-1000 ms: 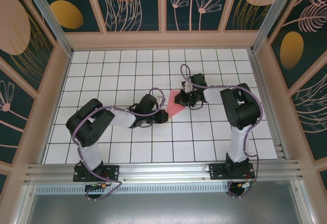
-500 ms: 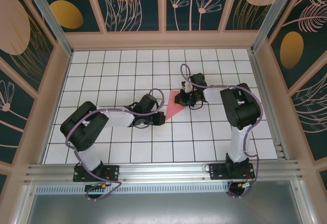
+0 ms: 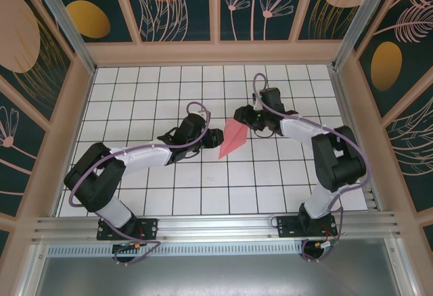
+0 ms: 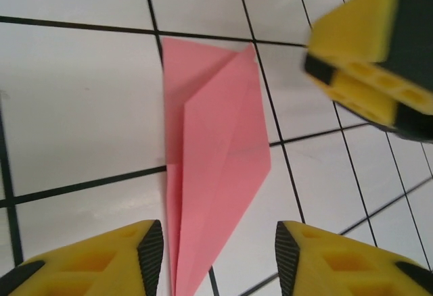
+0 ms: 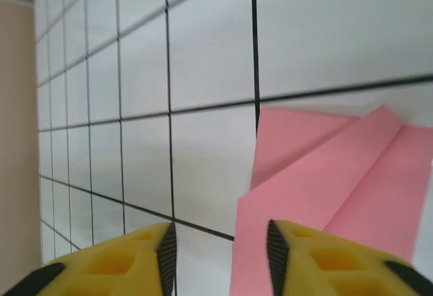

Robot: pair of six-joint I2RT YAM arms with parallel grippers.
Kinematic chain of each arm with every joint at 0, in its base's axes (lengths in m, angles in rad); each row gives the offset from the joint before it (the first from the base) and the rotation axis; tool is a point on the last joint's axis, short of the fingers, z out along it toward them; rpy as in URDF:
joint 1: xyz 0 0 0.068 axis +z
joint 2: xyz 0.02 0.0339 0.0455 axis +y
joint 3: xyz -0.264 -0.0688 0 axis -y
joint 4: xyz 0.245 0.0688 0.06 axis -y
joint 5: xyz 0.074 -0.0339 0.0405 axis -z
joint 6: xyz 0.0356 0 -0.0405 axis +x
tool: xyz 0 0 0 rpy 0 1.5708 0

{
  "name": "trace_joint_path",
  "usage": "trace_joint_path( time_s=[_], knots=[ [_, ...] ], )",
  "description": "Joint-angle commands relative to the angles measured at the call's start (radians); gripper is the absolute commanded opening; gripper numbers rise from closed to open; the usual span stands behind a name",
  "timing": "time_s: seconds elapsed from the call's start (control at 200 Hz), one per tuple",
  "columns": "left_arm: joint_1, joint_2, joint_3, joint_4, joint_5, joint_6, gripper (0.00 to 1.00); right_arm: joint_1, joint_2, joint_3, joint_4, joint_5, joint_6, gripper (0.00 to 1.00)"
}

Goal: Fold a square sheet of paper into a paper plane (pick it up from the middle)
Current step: Fourth fold the wing at the center of the table, then pick up the paper from the center of the table.

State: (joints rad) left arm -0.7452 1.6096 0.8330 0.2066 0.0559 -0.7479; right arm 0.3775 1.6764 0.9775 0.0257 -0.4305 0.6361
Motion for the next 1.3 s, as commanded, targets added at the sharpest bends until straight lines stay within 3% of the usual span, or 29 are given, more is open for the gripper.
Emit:
trace_joint_path(
  time_s=[0.0, 0.27, 0.34, 0.731, 0.971, 1.296],
  knots=[
    [0.005, -0.008, 0.02, 0.033, -0.104, -0.033, 0.6, -0.018, -0.018, -0.072, 0.019, 0.073, 0.092, 0.48],
    [0.021, -0.002, 0.008, 0.075, -0.16, -0.06, 0.86, -0.008, 0.056, -0.103, 0.073, -0.012, 0.154, 0.46],
    [0.032, -0.005, -0.003, 0.08, -0.16, -0.061, 0.98, 0.0, 0.077, -0.099, 0.088, -0.023, 0.157, 0.43],
    [0.098, 0.034, 0.0, 0.075, -0.078, -0.074, 0.99, 0.021, 0.172, -0.048, 0.12, -0.077, 0.146, 0.36],
    [0.143, 0.044, -0.022, 0.133, 0.058, -0.155, 0.98, 0.028, 0.217, -0.052, 0.208, -0.202, 0.129, 0.3],
    [0.208, -0.043, -0.143, 0.292, 0.258, -0.238, 0.98, 0.026, 0.158, -0.103, 0.358, -0.281, 0.121, 0.07]
  ],
)
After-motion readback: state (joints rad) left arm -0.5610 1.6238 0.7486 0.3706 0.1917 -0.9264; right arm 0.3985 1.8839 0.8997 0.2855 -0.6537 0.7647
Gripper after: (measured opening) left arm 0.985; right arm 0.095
